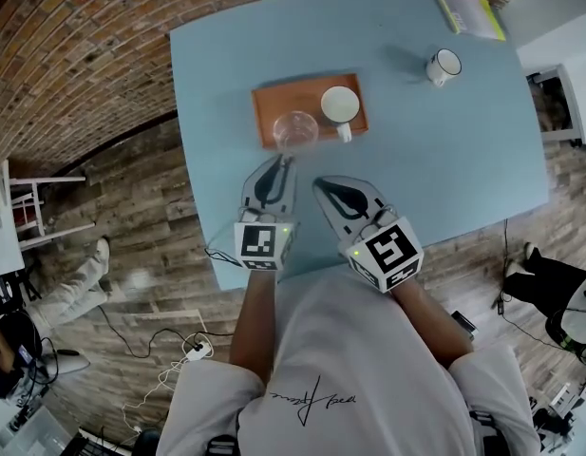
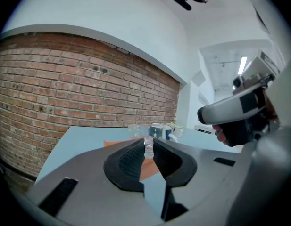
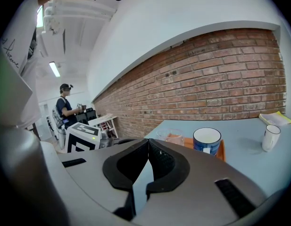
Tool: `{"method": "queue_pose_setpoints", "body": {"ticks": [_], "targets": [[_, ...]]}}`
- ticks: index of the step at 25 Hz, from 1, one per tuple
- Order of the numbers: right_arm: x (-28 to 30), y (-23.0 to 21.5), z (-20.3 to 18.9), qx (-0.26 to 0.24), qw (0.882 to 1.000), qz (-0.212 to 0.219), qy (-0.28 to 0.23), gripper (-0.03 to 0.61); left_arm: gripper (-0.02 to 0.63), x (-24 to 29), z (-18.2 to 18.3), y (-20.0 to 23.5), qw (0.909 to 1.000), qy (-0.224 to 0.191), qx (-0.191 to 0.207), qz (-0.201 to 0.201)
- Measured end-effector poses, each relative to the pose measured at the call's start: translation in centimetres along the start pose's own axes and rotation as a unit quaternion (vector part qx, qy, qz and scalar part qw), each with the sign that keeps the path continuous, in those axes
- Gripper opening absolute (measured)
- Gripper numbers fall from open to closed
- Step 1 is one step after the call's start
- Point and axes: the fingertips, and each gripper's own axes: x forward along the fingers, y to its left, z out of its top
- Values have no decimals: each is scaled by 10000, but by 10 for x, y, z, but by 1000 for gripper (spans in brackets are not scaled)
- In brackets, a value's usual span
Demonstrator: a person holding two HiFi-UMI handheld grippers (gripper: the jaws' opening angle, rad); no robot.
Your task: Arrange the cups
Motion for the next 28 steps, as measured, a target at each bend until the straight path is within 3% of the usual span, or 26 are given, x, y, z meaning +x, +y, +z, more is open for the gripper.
{"method": "queue_pose_setpoints", "body": {"ticks": [8, 28], "targets": [[0, 3, 0, -13, 9999, 117, 35, 21, 54, 0, 6, 3, 9982, -112, -10, 584], [-8, -21, -12, -150, 9991, -22, 407, 21, 54, 39, -4, 28, 9932, -231, -101, 1139]]}}
